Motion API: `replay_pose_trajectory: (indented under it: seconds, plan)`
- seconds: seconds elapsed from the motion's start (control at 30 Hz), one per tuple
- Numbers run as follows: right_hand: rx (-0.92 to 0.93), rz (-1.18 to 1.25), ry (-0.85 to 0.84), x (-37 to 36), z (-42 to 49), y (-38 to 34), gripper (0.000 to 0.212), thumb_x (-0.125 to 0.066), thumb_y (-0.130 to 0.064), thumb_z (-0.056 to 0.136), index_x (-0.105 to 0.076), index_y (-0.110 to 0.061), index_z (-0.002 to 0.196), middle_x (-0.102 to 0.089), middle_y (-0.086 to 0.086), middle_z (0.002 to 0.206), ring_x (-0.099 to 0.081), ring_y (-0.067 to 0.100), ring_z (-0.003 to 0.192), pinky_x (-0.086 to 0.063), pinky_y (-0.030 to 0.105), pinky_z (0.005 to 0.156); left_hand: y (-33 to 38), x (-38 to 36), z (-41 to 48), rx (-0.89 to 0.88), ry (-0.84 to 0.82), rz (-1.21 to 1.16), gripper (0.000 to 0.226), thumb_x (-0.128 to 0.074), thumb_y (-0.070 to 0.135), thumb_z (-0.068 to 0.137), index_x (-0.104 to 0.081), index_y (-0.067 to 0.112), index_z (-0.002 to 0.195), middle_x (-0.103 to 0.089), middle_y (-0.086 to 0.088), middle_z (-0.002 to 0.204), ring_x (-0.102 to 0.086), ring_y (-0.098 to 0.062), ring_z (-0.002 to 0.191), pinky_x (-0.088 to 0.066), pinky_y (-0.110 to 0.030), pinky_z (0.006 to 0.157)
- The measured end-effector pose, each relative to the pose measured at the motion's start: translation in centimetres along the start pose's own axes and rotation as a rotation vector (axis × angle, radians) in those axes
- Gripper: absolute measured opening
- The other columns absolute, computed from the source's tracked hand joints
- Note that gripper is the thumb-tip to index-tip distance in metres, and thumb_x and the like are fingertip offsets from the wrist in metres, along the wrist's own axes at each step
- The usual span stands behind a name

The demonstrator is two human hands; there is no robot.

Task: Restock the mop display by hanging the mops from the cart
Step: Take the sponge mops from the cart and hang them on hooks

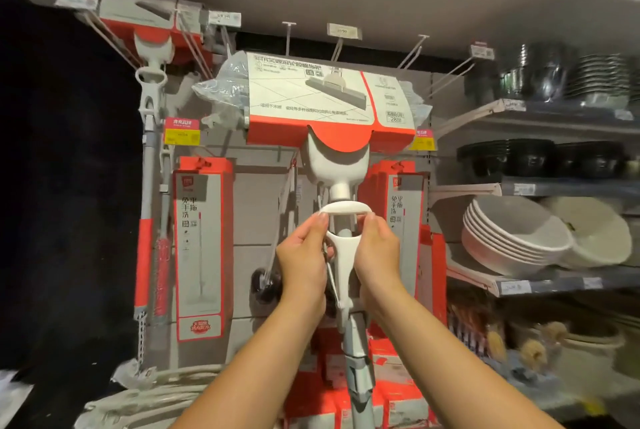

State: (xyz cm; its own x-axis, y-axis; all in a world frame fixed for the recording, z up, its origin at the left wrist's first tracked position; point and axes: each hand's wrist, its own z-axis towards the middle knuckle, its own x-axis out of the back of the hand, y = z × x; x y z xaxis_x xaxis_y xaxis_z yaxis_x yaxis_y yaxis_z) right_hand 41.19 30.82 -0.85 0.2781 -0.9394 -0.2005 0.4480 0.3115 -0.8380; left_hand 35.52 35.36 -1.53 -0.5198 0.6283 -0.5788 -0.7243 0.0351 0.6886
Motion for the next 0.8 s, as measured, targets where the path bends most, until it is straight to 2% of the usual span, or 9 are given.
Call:
replay_pose_trajectory:
  seconds: [0.1, 0.2, 0.27, 0.37, 0.47, 0.53, 0.63, 0.73, 0.8]
  plan:
    - [0.063, -0.026, 0.001, -0.6, 2.9, -0.6, 0.031, -0.036, -0.022, 0.1, -0.058, -0.015, 0.081, -0.061, 0.006, 0.08, -0.055, 0.024, 0.078, -0.047, 0.04, 0.075, 0.4, -1.6, 2.1, -0.047, -0.022, 0.009, 0.016, -0.059, 0.01, 0.093, -0.074, 0.012, 0.094, -0.047, -0.001, 0.059, -0.041, -0.009, 0.048, -0.041, -0.019, 0.046]
    - [0.098, -0.039, -0.004, -1.6, 6.3, -1.5, 0.034, -0.035, -0.027, 0.1, -0.062, -0.01, 0.086, -0.067, 0.012, 0.088, -0.062, 0.033, 0.085, -0.049, 0.047, 0.082, 0.7, -3.4, 4.5, -0.106, -0.043, 0.026, 0.023, -0.059, 0.01, 0.093, -0.074, 0.02, 0.078, -0.048, -0.003, 0.059, -0.041, -0.011, 0.05, -0.04, -0.02, 0.046]
    - [0.125, -0.023, -0.012, -2.2, 8.6, -2.0, 0.034, -0.035, -0.026, 0.1, -0.062, -0.008, 0.089, -0.067, 0.014, 0.092, -0.062, 0.034, 0.088, -0.049, 0.047, 0.084, 0.8, -4.8, 6.3, -0.144, -0.049, 0.015, 0.022, -0.059, 0.01, 0.094, -0.072, 0.019, 0.079, -0.05, -0.001, 0.061, -0.041, -0.01, 0.05, -0.04, -0.018, 0.044]
    - [0.141, 0.04, -0.039, -2.7, 12.0, -2.7, 0.031, -0.035, -0.024, 0.102, -0.062, -0.01, 0.094, -0.066, 0.011, 0.095, -0.06, 0.027, 0.089, -0.048, 0.039, 0.085, 0.5, -6.6, 9.0, -0.211, -0.053, 0.018, 0.02, -0.059, 0.011, 0.094, -0.073, 0.02, 0.083, -0.057, -0.001, 0.067, -0.046, -0.009, 0.055, -0.043, -0.017, 0.047]
    - [0.189, 0.05, -0.07, -3.7, 15.5, -2.6, 0.029, -0.035, -0.023, 0.102, -0.059, -0.014, 0.088, -0.063, 0.009, 0.092, -0.056, 0.024, 0.087, -0.047, 0.041, 0.087, -0.1, -8.1, 12.0, -0.269, -0.042, 0.06, 0.016, -0.06, 0.014, 0.093, -0.075, 0.019, 0.088, -0.054, -0.003, 0.068, -0.045, -0.012, 0.059, -0.044, -0.021, 0.051]
    - [0.209, 0.058, -0.087, -4.5, 17.6, -2.6, 0.03, -0.034, -0.024, 0.102, -0.058, -0.015, 0.086, -0.065, 0.012, 0.094, -0.059, 0.028, 0.088, -0.048, 0.043, 0.088, -0.2, -9.0, 13.9, -0.301, -0.032, 0.065, 0.014, -0.061, 0.014, 0.093, -0.074, 0.016, 0.092, -0.052, -0.002, 0.065, -0.045, -0.011, 0.057, -0.044, -0.019, 0.049]
    - [0.198, 0.083, -0.125, -5.9, 20.0, -2.9, 0.033, -0.033, -0.027, 0.101, -0.054, -0.021, 0.076, -0.063, 0.009, 0.089, -0.058, 0.028, 0.085, -0.048, 0.043, 0.086, -0.3, -9.8, 16.5, -0.358, -0.017, 0.077, 0.015, -0.06, 0.015, 0.094, -0.073, 0.017, 0.089, -0.057, 0.0, 0.068, -0.05, -0.01, 0.059, -0.045, -0.018, 0.048]
    - [0.183, 0.126, -0.144, -7.3, 22.0, -3.4, 0.034, -0.034, -0.029, 0.101, -0.052, -0.024, 0.073, -0.061, 0.007, 0.087, -0.055, 0.024, 0.082, -0.049, 0.043, 0.086, -0.2, -10.3, 19.1, -0.403, -0.006, 0.097, 0.016, -0.059, 0.015, 0.094, -0.073, 0.008, 0.096, -0.052, 0.002, 0.061, -0.046, -0.007, 0.052, -0.043, -0.018, 0.047]
    - [0.183, 0.141, -0.156, -8.4, 23.1, -3.5, 0.034, -0.034, -0.03, 0.101, -0.053, -0.024, 0.073, -0.061, 0.008, 0.087, -0.056, 0.025, 0.083, -0.05, 0.043, 0.085, 0.0, -10.5, 20.8, -0.423, -0.019, 0.109, 0.014, -0.06, 0.016, 0.094, -0.074, 0.013, 0.09, -0.051, 0.002, 0.059, -0.046, -0.008, 0.054, -0.045, -0.02, 0.049]
